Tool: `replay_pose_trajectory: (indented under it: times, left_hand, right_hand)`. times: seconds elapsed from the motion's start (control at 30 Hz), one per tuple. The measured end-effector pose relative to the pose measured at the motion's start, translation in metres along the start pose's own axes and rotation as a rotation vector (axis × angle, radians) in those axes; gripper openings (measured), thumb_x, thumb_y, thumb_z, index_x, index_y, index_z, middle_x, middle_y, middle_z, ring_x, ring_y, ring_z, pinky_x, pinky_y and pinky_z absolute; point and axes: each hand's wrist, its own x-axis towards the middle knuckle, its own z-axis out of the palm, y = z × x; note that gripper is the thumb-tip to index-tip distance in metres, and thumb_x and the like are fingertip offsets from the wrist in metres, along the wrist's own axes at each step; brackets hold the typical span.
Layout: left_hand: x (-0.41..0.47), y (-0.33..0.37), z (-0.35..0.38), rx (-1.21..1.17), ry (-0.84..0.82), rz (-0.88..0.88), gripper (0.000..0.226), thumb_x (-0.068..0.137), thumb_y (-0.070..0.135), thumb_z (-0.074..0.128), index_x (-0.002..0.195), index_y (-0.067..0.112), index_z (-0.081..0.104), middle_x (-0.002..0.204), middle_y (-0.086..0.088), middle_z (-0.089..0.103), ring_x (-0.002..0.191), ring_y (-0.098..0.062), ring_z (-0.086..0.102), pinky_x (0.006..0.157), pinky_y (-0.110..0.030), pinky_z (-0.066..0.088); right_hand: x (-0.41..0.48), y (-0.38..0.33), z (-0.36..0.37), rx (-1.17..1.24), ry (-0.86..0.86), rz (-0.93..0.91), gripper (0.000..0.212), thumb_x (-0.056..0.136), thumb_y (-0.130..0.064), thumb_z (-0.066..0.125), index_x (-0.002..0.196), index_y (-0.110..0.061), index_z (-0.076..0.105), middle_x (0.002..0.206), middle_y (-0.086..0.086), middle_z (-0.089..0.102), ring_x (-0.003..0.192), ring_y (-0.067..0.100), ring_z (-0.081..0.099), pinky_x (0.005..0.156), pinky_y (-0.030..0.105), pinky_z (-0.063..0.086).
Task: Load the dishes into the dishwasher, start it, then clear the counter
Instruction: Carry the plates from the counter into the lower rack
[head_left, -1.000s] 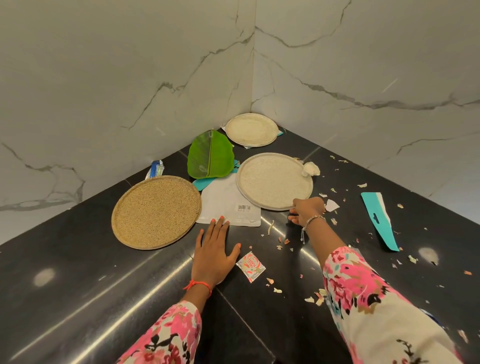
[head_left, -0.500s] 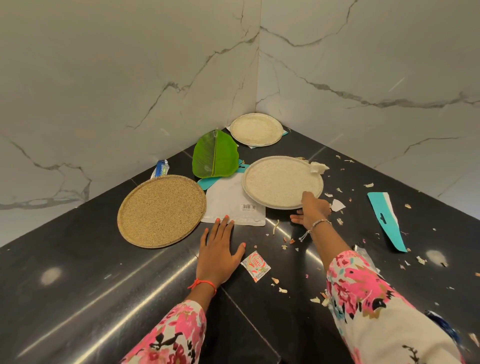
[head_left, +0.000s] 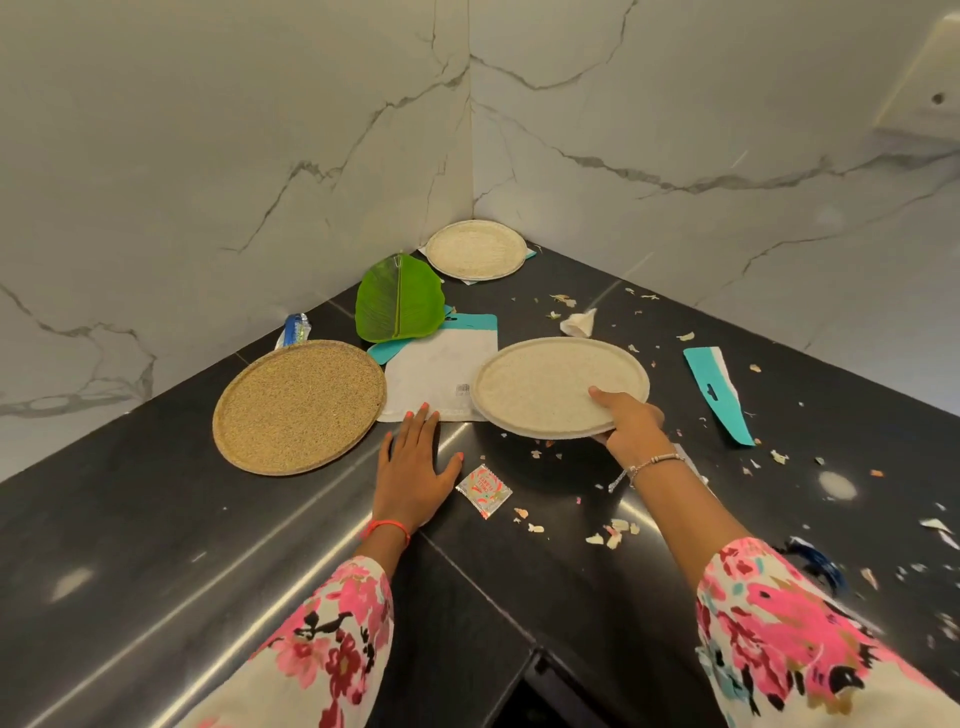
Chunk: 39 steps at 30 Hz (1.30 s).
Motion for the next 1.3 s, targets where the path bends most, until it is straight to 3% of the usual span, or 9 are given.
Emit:
replay_pose_trajectory:
  times: [0.27, 0.53, 0.67, 0.77, 0.87, 0.93, 1.03, 1.2, 1.3]
  left_hand:
    - [-0.086, 0.003, -0.015, -0.287, 0.082, -0.021, 0.061, 0.096, 0.032, 0.051, 0.148, 0.013, 0.025, 0.158, -0.001, 0.017, 0.146, -0.014, 0.009, 0.117, -0.029, 0.010]
    - [-0.262, 0.018, -0.025, -0.151, -0.010, 0.097, 0.060, 0.096, 0.031, 0.050, 0.147, 0.009, 0.027, 0.157, -0.004, 0.020, 0.147, -0.017, 0.012, 0.120, -0.031, 0.005]
    - [-0.366, 0.030, -0.023, -0.042, -0.126, 0.170, 0.065, 0.097, 0.035, 0.045, 0.150, 0.010, 0.017, 0.159, -0.003, 0.008, 0.148, -0.016, 0.003, 0.118, -0.031, -0.004]
    - [-0.449, 0.037, -0.014, -0.059, -0.190, 0.170, 0.068, 0.097, 0.036, 0.045, 0.150, 0.010, 0.012, 0.160, -0.005, 0.003, 0.148, -0.017, -0.002, 0.117, -0.030, -0.005]
    - [-0.532, 0.039, -0.001, -0.039, -0.284, 0.183, 0.069, 0.097, 0.039, 0.044, 0.150, 0.010, 0.010, 0.160, -0.006, 0.002, 0.148, -0.019, -0.002, 0.117, -0.031, -0.006]
    - [-0.580, 0.042, 0.007, -0.026, -0.325, 0.201, 0.069, 0.097, 0.040, 0.043, 0.150, 0.010, 0.011, 0.160, -0.006, 0.002, 0.148, -0.019, -0.002, 0.118, -0.031, -0.006]
    - [-0.642, 0.050, 0.022, -0.019, -0.367, 0.211, 0.069, 0.097, 0.041, 0.044, 0.150, 0.010, 0.012, 0.160, -0.005, 0.004, 0.148, -0.018, 0.000, 0.118, -0.031, -0.005]
    - [-0.730, 0.090, 0.048, 0.000, -0.466, 0.273, 0.069, 0.098, 0.043, 0.041, 0.151, 0.012, 0.009, 0.160, -0.005, 0.004, 0.148, -0.018, -0.002, 0.118, -0.032, -0.005]
    - [-0.774, 0.130, 0.070, 0.026, -0.547, 0.338, 0.068, 0.098, 0.042, 0.041, 0.150, 0.011, 0.011, 0.160, -0.005, 0.004, 0.148, -0.018, -0.002, 0.118, -0.032, -0.005]
  right_hand:
    - [-0.060, 0.028, -0.086, 0.056, -0.021, -0.052, 0.073, 0.074, -0.008, 0.075, 0.136, -0.012, 0.036, 0.134, 0.013, 0.047, 0.118, 0.032, 0.052, 0.087, 0.046, 0.051]
    - [-0.181, 0.108, -0.199, 0.219, -0.066, -0.205, 0.060, 0.073, 0.002, 0.073, 0.127, -0.002, 0.047, 0.128, 0.016, 0.055, 0.112, 0.034, 0.057, 0.084, 0.046, 0.053]
    - [-0.254, 0.178, -0.272, 0.240, -0.044, -0.262, 0.052, 0.074, 0.006, 0.071, 0.122, 0.007, 0.052, 0.123, 0.021, 0.058, 0.108, 0.036, 0.059, 0.074, 0.044, 0.052]
    - [-0.301, 0.229, -0.332, 0.225, -0.010, -0.238, 0.051, 0.075, 0.006, 0.070, 0.123, 0.007, 0.053, 0.123, 0.019, 0.059, 0.107, 0.034, 0.059, 0.068, 0.041, 0.057]
    - [-0.342, 0.282, -0.397, 0.194, 0.026, -0.179, 0.055, 0.074, 0.003, 0.072, 0.125, 0.004, 0.053, 0.125, 0.020, 0.058, 0.112, 0.036, 0.057, 0.087, 0.050, 0.051]
    - [-0.365, 0.315, -0.443, 0.201, 0.082, -0.144, 0.054, 0.074, 0.002, 0.073, 0.124, 0.004, 0.053, 0.125, 0.020, 0.058, 0.114, 0.036, 0.056, 0.092, 0.050, 0.049]
    - [-0.392, 0.363, -0.506, 0.204, 0.150, -0.124, 0.050, 0.076, 0.003, 0.070, 0.123, 0.007, 0.052, 0.126, 0.021, 0.057, 0.115, 0.038, 0.054, 0.088, 0.047, 0.049]
    - [-0.417, 0.436, -0.619, 0.240, 0.249, -0.015, 0.051, 0.075, 0.003, 0.071, 0.123, 0.007, 0.053, 0.126, 0.024, 0.056, 0.114, 0.040, 0.054, 0.094, 0.055, 0.046]
    - [-0.430, 0.471, -0.689, 0.264, 0.277, 0.029, 0.047, 0.076, 0.002, 0.070, 0.120, 0.006, 0.055, 0.125, 0.024, 0.057, 0.108, 0.037, 0.057, 0.087, 0.051, 0.049]
